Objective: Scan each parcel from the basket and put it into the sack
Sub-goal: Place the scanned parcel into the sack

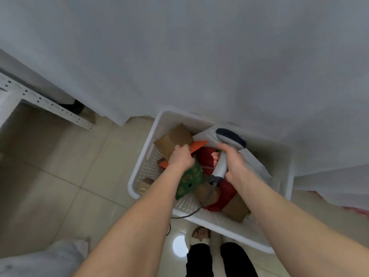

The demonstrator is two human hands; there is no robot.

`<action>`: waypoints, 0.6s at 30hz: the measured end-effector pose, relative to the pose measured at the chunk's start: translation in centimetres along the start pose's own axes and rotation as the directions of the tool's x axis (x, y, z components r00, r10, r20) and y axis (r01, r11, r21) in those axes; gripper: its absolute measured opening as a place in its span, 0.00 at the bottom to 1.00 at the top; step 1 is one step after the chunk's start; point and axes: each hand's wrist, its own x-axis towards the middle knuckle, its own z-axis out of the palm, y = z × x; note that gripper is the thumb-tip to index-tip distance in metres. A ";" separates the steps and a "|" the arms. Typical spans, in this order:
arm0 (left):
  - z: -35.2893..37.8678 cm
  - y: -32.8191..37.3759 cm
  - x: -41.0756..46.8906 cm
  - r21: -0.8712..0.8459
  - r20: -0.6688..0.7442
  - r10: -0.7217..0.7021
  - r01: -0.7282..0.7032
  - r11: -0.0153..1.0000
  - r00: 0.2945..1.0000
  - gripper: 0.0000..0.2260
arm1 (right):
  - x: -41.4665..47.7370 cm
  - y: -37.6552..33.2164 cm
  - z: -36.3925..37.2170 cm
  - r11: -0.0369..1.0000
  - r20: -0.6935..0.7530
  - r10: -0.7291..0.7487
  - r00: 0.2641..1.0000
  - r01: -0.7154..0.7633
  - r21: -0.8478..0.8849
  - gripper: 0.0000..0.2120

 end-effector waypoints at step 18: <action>4.1 -2.7 7.8 0.079 -0.271 -0.099 0.125 0.989 0.957 0.10 | 11.1 3.8 -2.4 0.993 0.073 0.069 0.995 -0.062 -0.097 0.08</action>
